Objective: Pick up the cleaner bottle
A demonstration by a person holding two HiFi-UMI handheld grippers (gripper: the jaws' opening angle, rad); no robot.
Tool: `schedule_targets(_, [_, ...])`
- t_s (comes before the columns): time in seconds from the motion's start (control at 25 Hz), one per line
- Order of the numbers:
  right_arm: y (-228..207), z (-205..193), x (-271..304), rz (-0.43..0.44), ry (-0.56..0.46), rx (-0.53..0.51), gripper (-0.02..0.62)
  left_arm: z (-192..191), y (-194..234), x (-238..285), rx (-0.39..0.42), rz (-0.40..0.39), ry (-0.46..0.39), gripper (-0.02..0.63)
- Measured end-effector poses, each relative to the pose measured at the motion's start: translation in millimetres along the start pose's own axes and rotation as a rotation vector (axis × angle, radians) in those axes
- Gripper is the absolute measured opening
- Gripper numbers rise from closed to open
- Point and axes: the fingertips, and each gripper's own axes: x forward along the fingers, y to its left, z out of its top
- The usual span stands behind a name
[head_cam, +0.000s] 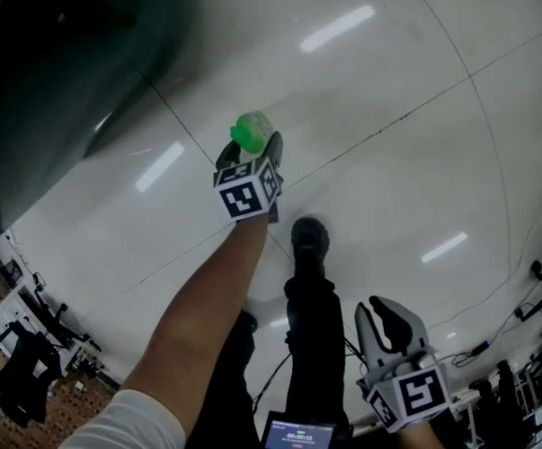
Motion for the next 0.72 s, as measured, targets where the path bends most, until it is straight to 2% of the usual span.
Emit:
schedule_targets(0.28, [-10, -21, 1, -0.016, 0.044, 0.025, 0.081, 6, 10, 24, 0.018, 0.024, -0.026, 0.371])
schedule_targets(0.48, [1, -18, 6, -0.004, 0.032, 0.018, 0.081, 8, 9, 30, 0.088, 0.017, -0.019, 0.371])
schedule_targets(0.64, [4, -18, 8, -0.002, 0.023, 0.011, 0.081, 18, 11, 33, 0.103, 0.005, -0.037, 0.365])
schedule_targets(0.72, [5, -22, 7, -0.003, 0.039, 0.017, 0.081, 23, 19, 33, 0.123, 0.026, -0.041, 0.349])
